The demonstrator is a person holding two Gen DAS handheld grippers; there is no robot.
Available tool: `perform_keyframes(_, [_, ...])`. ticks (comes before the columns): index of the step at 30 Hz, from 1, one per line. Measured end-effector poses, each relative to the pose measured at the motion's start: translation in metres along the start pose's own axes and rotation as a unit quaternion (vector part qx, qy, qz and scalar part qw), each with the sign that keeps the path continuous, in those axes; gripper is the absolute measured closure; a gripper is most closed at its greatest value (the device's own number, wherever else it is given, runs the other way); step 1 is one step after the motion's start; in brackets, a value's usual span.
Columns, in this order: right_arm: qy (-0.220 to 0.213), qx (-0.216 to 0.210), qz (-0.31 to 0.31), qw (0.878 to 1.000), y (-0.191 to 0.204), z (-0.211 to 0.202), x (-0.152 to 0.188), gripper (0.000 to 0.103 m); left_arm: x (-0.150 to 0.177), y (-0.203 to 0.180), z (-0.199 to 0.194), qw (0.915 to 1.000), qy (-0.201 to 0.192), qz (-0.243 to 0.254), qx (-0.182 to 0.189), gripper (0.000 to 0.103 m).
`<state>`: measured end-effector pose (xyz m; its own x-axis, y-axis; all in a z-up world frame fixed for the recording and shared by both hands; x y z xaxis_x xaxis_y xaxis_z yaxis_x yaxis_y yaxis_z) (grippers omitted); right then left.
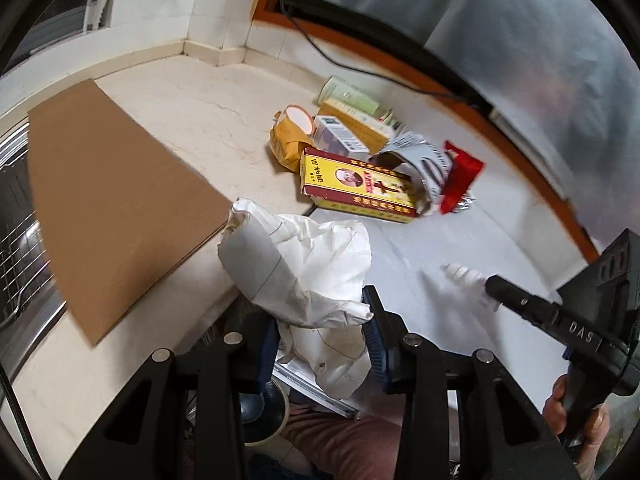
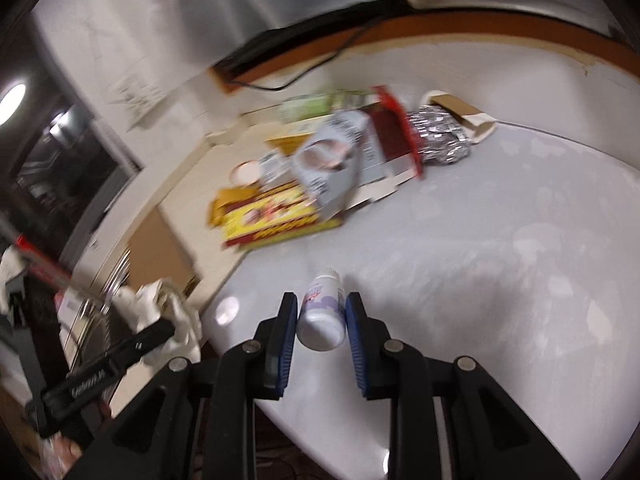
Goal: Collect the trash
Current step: 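Lower both tools into the cabinet and release tissue and bottle into the bin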
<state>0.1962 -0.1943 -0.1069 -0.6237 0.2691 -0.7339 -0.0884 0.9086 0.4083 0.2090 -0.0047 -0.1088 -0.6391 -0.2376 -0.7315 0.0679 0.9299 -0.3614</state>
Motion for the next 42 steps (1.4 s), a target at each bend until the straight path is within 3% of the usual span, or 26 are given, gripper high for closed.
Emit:
perform_keyframes(7, [0.035,-0.080,-0.044,0.995,0.057,-0.034,0.055,0.078,0.041,0.008,-0.058,0.9986,-0.023,0.046,-0.012,0.067])
perform_keyframes(14, [0.091,-0.098,-0.101,0.986,0.082,-0.030,0.120,0.078,0.110,0.032,-0.069,0.9974,0.013,0.060,-0.037,0.066])
perform_keyframes(20, [0.129,-0.083,-0.148,0.977,0.087,-0.003,0.167,0.078,0.162,0.058,-0.037,0.9952,0.069,0.048,-0.049,0.066])
perform_keyframes(27, [0.182,-0.047,-0.170,0.967,0.065,0.053,0.213,0.078,0.205,0.080,0.013,0.9903,0.119,0.051,-0.052,0.065])
perform_keyframes(34, [0.224,-0.019,-0.170,0.960,0.037,0.105,0.253,0.078,0.237,0.099,0.052,0.9835,0.143,0.086,-0.070,0.061])
perform_keyframes(36, [0.234,-0.011,-0.155,0.960,0.027,0.119,0.263,0.078,0.243,0.107,0.064,0.9815,0.154,0.086,-0.075,0.058])
perform_keyframes(42, [0.249,0.011,-0.134,0.959,0.004,0.144,0.281,0.077,0.253,0.125,0.094,0.9780,0.166,0.093,-0.086,0.032])
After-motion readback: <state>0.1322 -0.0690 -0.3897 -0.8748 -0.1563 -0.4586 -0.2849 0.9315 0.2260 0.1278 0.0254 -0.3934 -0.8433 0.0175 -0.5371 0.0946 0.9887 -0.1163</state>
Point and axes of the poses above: each gripper's, at about its wrist camera, not at the fingertips, and z roughly the way its jaws point, y to its left, x to its underside, the point moved 10 cm from there along z, roughly the way its jaws point, and after that the axes turned 13 degrees about -y, right-handed, at the moved point
